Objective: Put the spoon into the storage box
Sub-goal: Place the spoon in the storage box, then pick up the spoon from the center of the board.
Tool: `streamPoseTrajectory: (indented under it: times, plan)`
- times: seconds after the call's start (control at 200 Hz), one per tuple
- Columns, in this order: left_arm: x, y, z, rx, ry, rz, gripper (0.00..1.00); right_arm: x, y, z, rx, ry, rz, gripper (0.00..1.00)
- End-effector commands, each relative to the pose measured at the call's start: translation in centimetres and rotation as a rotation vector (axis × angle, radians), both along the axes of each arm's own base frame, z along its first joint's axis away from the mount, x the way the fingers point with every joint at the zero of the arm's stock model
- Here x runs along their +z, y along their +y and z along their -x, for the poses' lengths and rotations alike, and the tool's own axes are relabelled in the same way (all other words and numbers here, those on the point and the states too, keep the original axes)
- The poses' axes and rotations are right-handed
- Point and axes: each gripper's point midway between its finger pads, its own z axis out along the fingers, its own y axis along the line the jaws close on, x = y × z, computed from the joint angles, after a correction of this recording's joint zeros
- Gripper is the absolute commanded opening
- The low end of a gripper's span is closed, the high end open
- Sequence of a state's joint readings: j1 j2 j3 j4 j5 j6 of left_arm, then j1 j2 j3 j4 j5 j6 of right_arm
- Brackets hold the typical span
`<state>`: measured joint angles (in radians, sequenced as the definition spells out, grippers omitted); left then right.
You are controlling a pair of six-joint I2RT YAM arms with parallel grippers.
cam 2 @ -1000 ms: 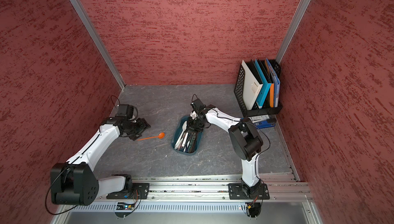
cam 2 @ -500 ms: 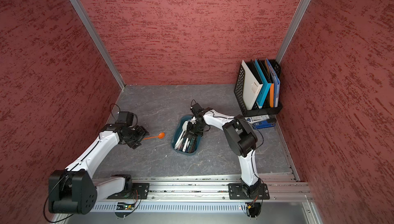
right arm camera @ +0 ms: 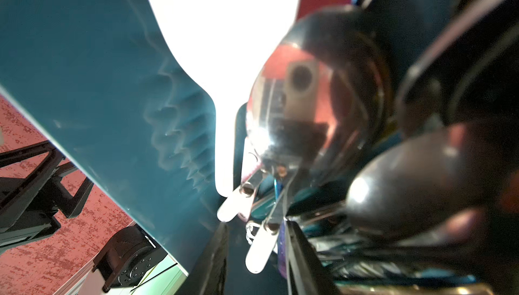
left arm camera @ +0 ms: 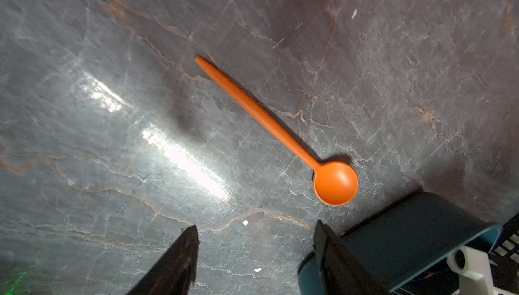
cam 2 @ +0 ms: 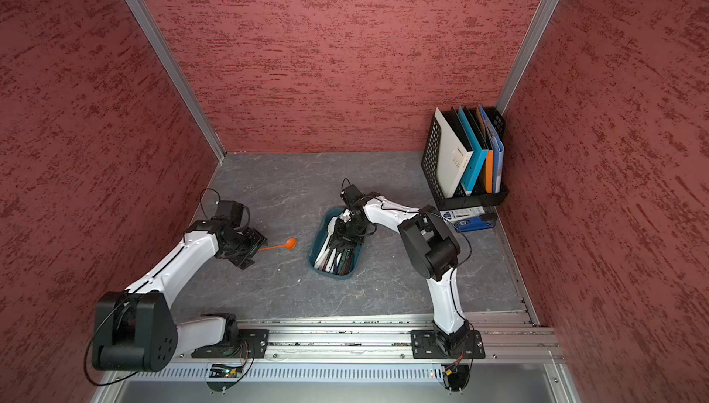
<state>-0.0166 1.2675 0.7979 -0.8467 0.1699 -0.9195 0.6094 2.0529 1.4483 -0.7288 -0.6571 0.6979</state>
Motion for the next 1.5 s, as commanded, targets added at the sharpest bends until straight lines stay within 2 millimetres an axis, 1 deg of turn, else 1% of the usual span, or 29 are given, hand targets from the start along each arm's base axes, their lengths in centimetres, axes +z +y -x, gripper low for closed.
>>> streamPoseTrajectory:
  times: [0.0,0.1,0.225,0.286,0.396,0.551,0.591,0.651,0.802,0.992,1.232,1.368,1.493]
  plan:
    - [-0.4,0.5,-0.4,0.049,0.014,-0.013,0.68,1.3,-1.2,0.2,-0.015,-0.037,0.043,0.39]
    - [-1.2,0.4,-0.5,0.100,0.042,0.004,0.67,3.2,-1.6,-0.1,-0.016,-0.102,0.045,0.40]
    - [-1.9,0.4,-0.3,0.188,0.083,0.002,0.65,5.9,-1.7,-0.4,0.003,-0.183,0.012,0.40]
    - [-1.8,0.4,-0.6,0.216,0.089,-0.016,0.65,6.7,-1.9,-0.4,0.013,-0.211,0.013,0.40]
    - [-1.7,0.3,-1.3,0.251,0.099,-0.051,0.65,7.7,-1.9,-0.4,0.024,-0.244,-0.001,0.41]
    - [-2.7,-0.2,-1.9,0.347,0.136,-0.041,0.65,7.9,-2.3,-0.5,0.048,-0.268,0.005,0.40]
    - [-2.8,0.1,-1.8,0.378,0.152,-0.063,0.64,7.9,-2.3,-0.5,0.053,-0.273,0.010,0.41]
    - [-3.0,0.4,-2.2,0.398,0.148,-0.087,0.64,8.2,-2.4,-0.5,0.065,-0.288,0.009,0.40]
    - [-4.1,0.7,-2.2,0.467,0.179,-0.099,0.63,8.6,-2.8,-0.7,0.068,-0.311,0.001,0.41]
    - [-4.3,1.5,-2.8,0.502,0.179,-0.125,0.62,8.8,-3.4,-1.1,0.054,-0.324,-0.012,0.40]
    - [-4.7,1.4,-4.0,0.507,0.195,-0.112,0.61,8.5,-3.4,-1.4,0.044,-0.313,-0.022,0.40]
    - [-5.9,1.0,-4.2,0.516,0.233,-0.081,0.56,8.3,-3.2,-1.7,0.039,-0.303,-0.027,0.40]
    - [-6.6,0.8,-4.2,0.505,0.262,-0.079,0.48,8.3,-3.2,-1.8,0.039,-0.301,-0.025,0.40]
